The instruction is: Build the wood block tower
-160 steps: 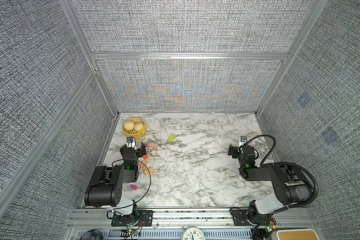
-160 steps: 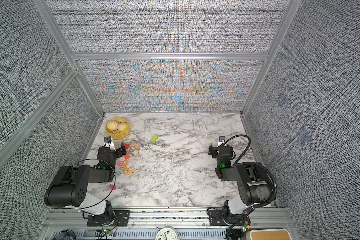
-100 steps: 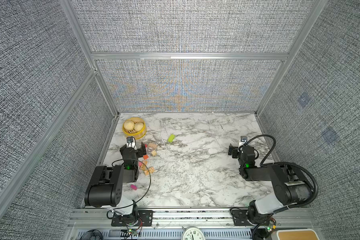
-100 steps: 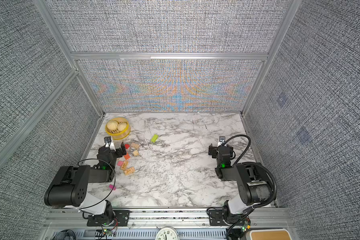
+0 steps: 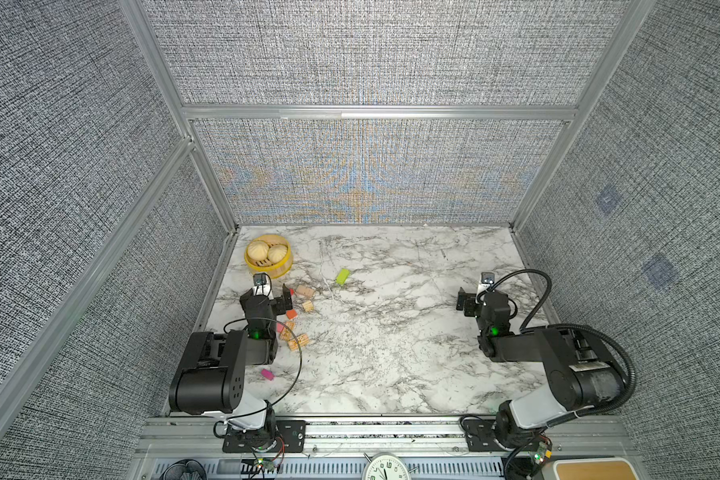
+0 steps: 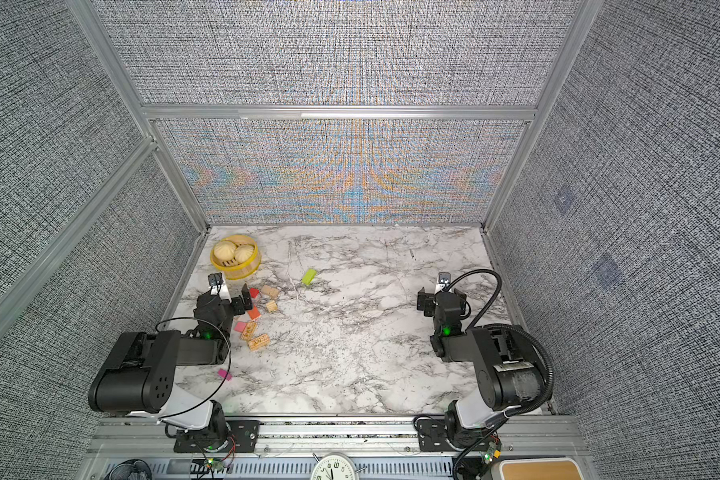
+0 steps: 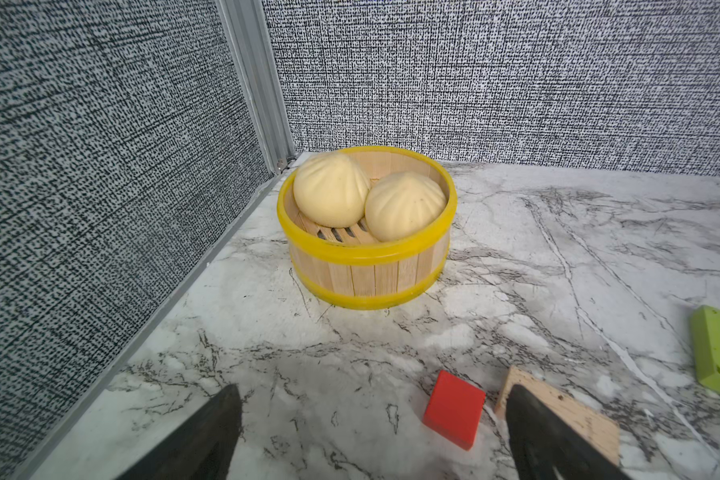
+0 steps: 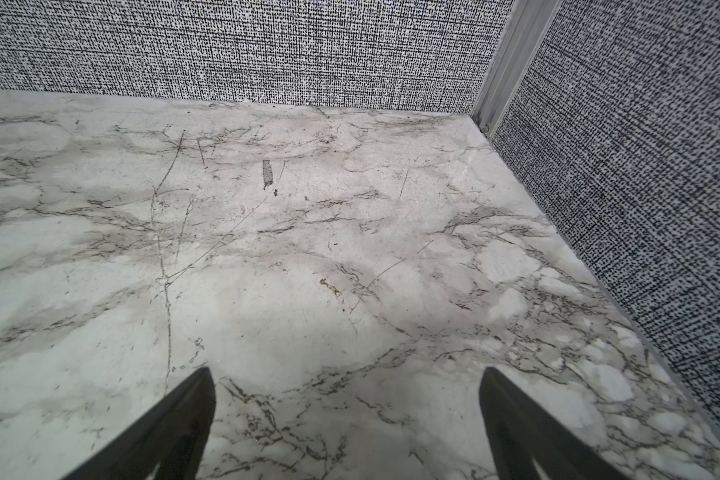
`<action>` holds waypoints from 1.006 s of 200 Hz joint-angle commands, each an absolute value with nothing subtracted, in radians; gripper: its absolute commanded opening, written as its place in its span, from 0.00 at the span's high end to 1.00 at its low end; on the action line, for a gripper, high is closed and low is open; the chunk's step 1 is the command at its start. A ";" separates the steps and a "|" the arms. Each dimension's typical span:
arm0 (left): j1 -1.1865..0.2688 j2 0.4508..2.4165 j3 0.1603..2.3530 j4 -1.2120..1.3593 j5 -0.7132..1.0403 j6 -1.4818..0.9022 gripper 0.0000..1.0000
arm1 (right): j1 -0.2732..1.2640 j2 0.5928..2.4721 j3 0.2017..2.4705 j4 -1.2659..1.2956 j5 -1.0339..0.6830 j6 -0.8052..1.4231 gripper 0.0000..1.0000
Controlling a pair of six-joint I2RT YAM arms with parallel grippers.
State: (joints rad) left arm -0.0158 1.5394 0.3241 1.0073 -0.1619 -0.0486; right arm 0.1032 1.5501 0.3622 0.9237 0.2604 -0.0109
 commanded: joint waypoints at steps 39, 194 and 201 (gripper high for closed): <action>-0.015 1.542 0.337 0.990 -0.167 -0.040 0.01 | 0.079 1.547 0.373 0.911 0.216 0.006 0.01; -0.053 1.336 0.994 -0.230 0.116 0.004 0.01 | 0.094 1.282 0.806 -0.118 -0.051 0.245 0.10; -0.078 1.348 1.027 -0.263 0.125 0.019 0.01 | 0.095 1.292 0.820 -0.131 -0.094 0.263 0.10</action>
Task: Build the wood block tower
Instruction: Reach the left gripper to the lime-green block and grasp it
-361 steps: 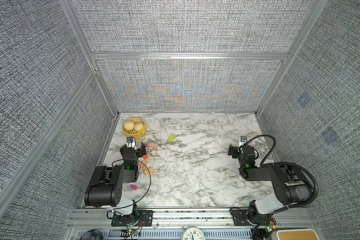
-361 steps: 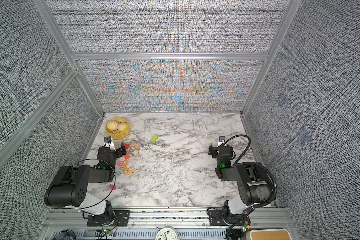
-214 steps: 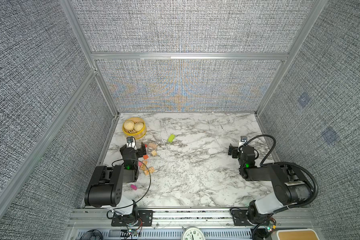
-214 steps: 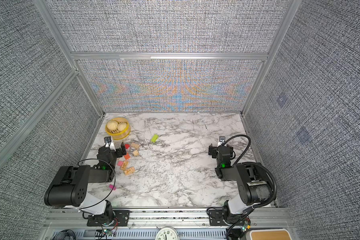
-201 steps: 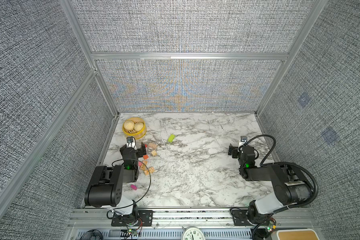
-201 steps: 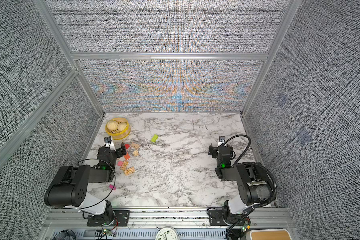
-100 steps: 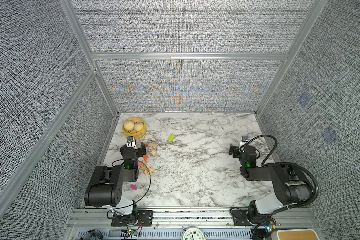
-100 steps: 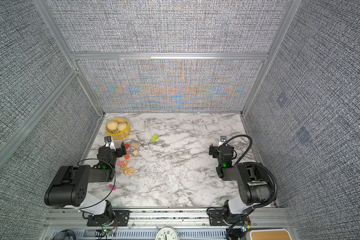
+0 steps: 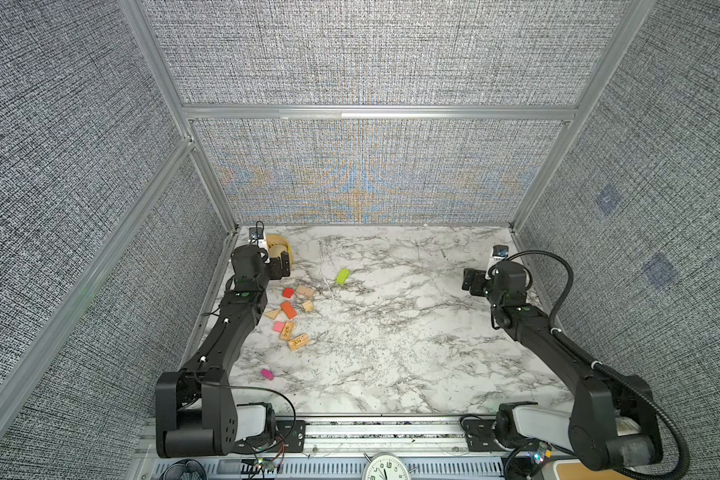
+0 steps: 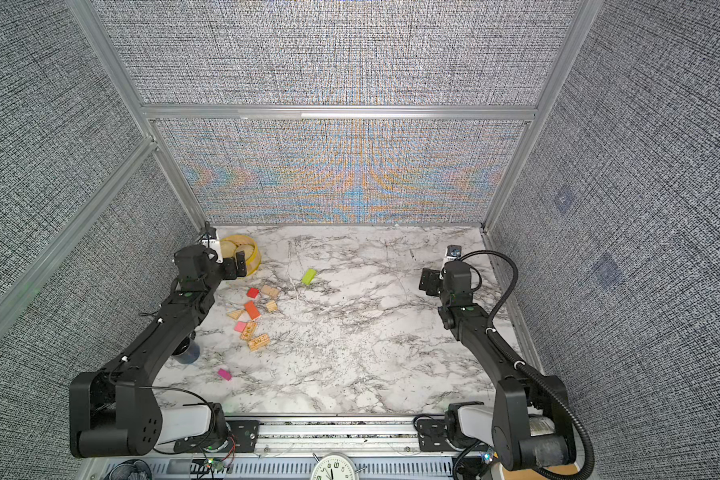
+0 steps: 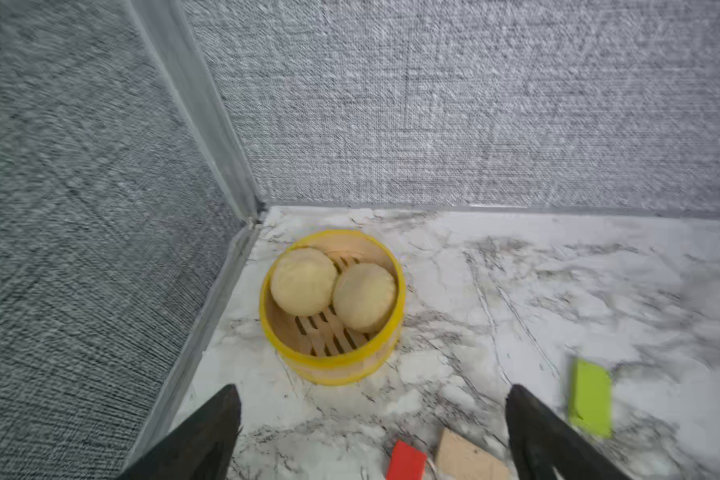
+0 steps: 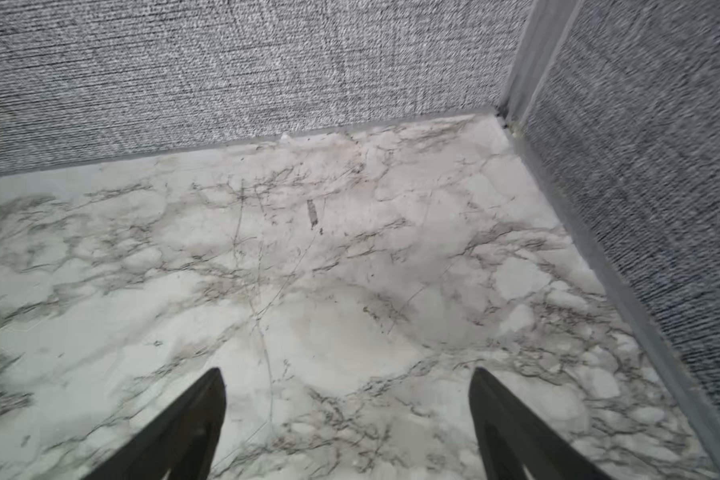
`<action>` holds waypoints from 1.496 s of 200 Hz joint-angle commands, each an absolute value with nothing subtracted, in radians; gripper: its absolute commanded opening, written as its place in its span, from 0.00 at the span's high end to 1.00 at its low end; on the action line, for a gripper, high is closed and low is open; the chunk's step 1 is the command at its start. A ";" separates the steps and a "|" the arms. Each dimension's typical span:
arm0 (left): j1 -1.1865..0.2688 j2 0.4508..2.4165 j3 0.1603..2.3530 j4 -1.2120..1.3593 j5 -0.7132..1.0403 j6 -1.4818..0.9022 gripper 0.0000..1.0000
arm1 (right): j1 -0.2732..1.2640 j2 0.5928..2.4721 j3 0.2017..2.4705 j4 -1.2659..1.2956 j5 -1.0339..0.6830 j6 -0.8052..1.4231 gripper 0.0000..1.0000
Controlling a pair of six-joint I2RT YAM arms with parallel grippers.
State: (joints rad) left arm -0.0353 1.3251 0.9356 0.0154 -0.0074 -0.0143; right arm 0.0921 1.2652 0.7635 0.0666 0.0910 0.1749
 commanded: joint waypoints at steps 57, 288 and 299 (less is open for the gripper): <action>-0.285 1.581 1.306 -0.518 0.027 0.052 0.09 | 0.120 1.278 0.810 -0.083 -0.205 0.352 0.10; -0.403 2.176 1.663 -0.609 0.038 -0.100 0.45 | 0.243 1.364 0.790 0.053 -0.158 0.427 0.23; -0.402 2.200 1.699 -0.644 0.032 -0.111 0.46 | 0.246 1.365 0.792 0.051 -0.154 0.425 0.23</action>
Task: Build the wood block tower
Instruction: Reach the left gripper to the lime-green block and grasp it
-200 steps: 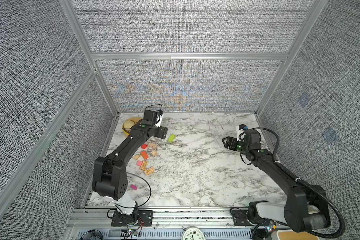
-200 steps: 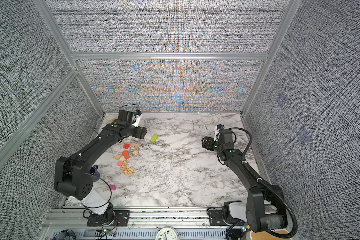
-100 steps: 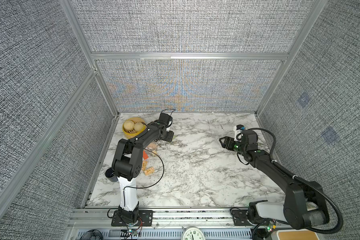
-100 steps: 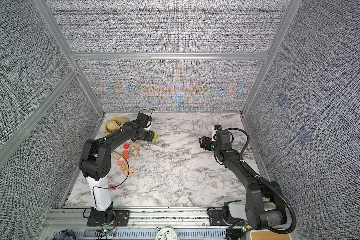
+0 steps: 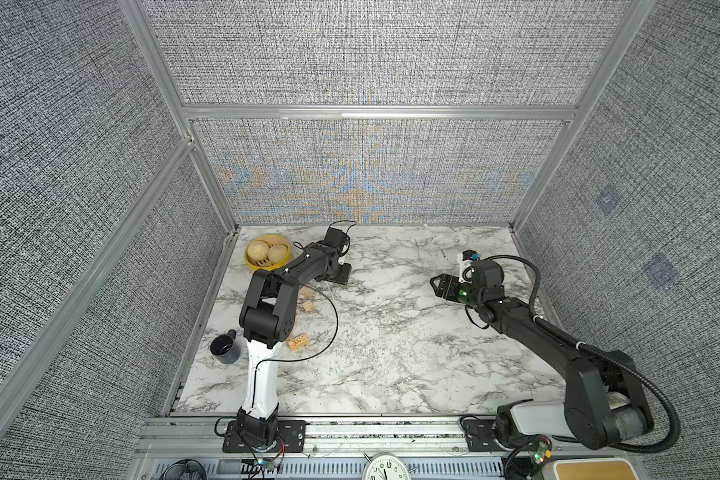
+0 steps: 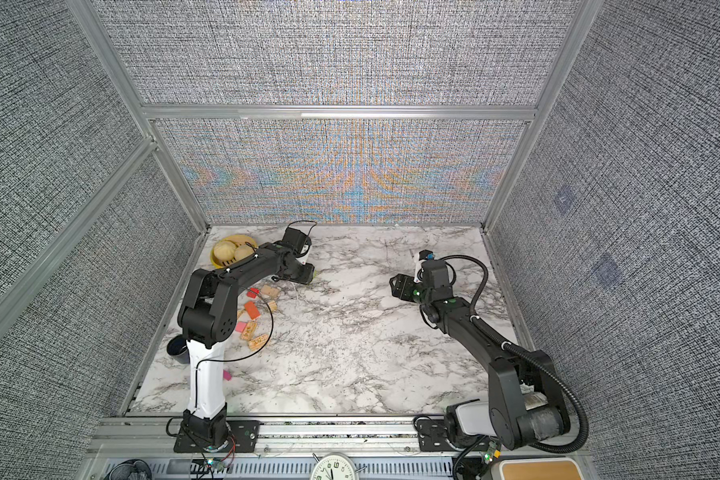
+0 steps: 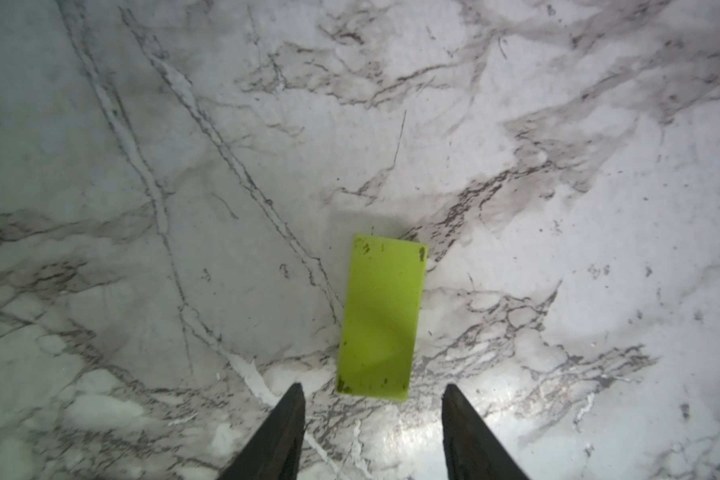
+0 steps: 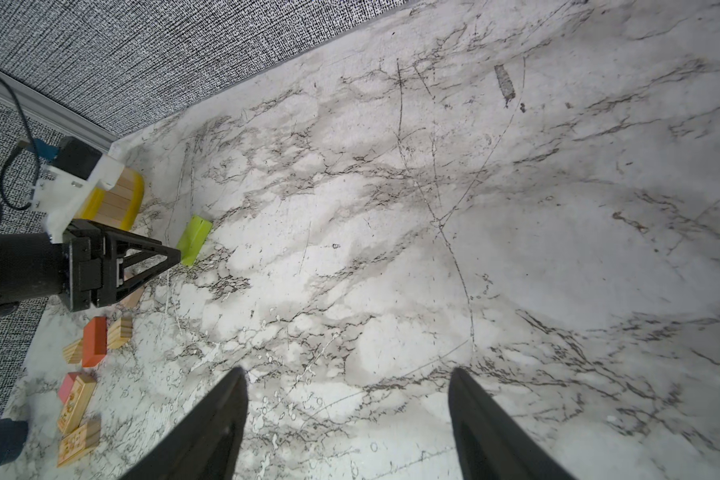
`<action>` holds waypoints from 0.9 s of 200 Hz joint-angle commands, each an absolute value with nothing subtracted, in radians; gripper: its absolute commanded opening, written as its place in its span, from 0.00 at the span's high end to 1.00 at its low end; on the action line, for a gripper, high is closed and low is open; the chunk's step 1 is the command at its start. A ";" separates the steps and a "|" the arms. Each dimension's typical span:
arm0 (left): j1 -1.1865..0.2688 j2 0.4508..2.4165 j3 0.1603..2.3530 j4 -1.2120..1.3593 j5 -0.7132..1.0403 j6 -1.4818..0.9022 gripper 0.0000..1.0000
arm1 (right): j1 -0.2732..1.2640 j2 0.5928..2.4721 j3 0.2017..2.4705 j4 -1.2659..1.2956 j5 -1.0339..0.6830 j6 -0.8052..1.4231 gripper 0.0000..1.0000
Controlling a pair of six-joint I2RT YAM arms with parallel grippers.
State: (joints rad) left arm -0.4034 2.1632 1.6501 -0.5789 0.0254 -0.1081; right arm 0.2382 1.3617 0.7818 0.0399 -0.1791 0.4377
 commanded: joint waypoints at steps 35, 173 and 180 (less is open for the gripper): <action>-0.402 2.225 1.730 -0.671 0.031 -0.113 0.49 | 0.253 1.366 0.797 0.051 -0.147 0.422 0.23; -0.402 2.278 1.794 -0.744 0.009 -0.109 0.68 | 0.270 1.370 0.805 0.038 -0.138 0.421 0.23; -0.402 2.280 1.796 -0.745 0.009 -0.108 0.69 | 0.270 1.372 0.805 0.037 -0.138 0.421 0.23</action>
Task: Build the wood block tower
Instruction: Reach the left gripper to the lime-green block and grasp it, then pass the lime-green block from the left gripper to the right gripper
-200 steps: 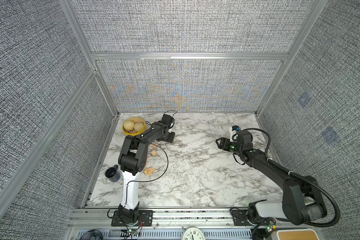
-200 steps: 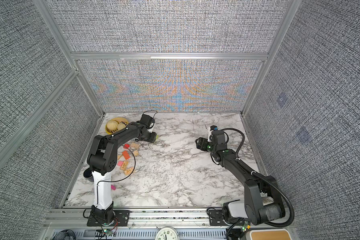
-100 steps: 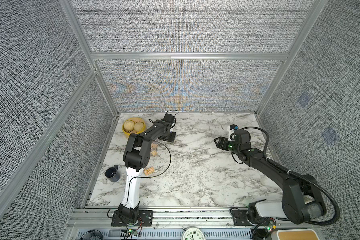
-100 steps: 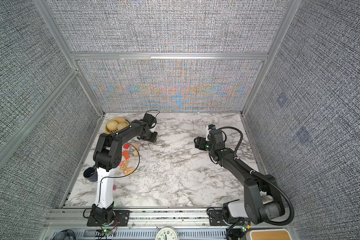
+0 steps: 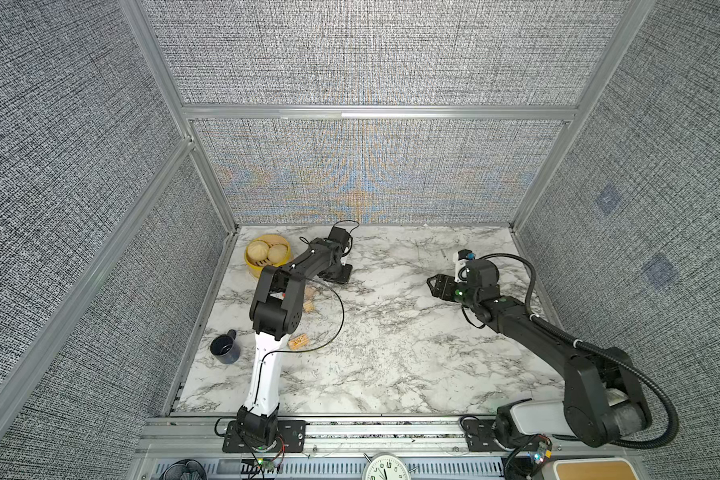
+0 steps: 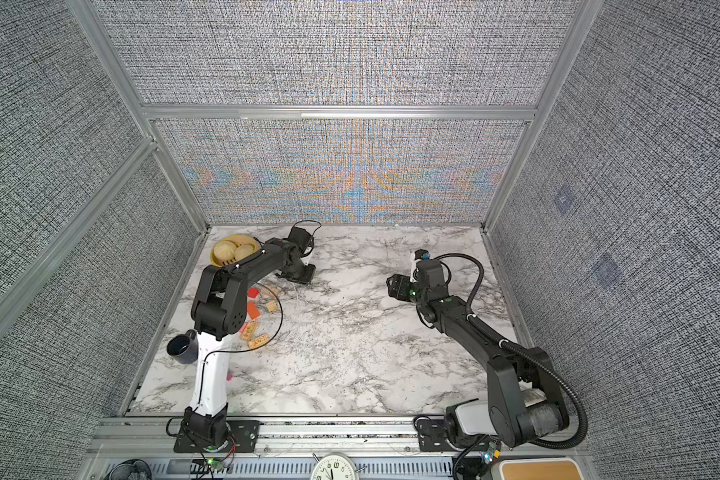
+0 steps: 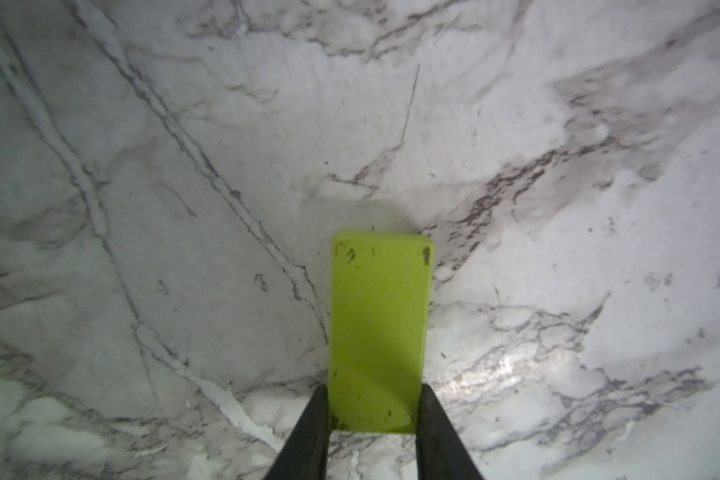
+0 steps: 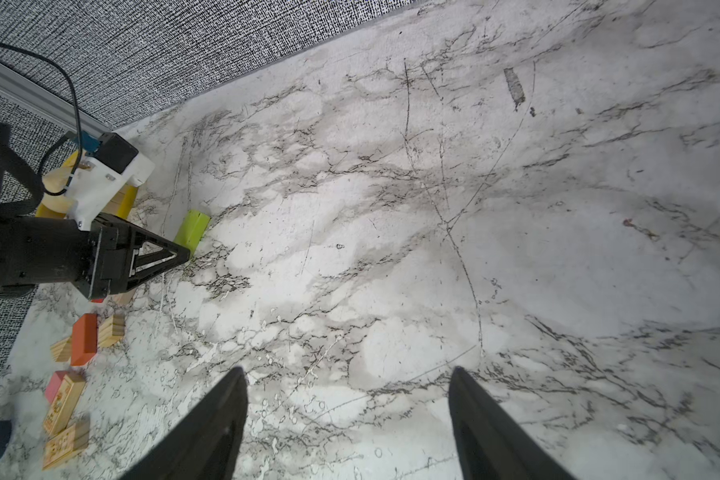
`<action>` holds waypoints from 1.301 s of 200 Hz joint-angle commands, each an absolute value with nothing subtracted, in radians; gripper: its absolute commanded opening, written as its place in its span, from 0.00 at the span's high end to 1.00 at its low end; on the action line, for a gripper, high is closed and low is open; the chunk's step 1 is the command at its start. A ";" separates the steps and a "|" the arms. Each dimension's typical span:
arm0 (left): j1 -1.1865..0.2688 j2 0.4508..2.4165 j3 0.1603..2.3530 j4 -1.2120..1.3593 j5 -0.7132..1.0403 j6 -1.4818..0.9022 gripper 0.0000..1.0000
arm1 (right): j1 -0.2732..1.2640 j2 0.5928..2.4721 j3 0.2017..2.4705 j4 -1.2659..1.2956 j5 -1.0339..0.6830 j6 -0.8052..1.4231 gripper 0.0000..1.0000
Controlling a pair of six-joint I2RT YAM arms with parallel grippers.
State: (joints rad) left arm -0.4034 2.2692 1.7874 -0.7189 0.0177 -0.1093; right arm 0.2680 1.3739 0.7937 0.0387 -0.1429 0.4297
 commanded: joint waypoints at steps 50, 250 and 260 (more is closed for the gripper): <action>-0.402 2.253 1.776 -0.728 0.049 -0.112 0.72 | 0.270 1.378 0.818 0.030 -0.146 0.428 0.23; -0.404 1.881 1.330 0.049 0.656 -0.446 0.75 | 0.443 1.766 1.457 -0.251 -0.248 0.516 0.43; -0.403 1.884 1.318 0.071 0.678 -0.461 0.76 | 0.456 1.794 1.495 -0.266 -0.238 0.512 0.43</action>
State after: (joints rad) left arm -0.4042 1.8896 1.3388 -0.0353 0.6212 -0.4240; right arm 0.4313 1.7515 1.4235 -0.2157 -0.2646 0.5232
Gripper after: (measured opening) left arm 0.325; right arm 0.567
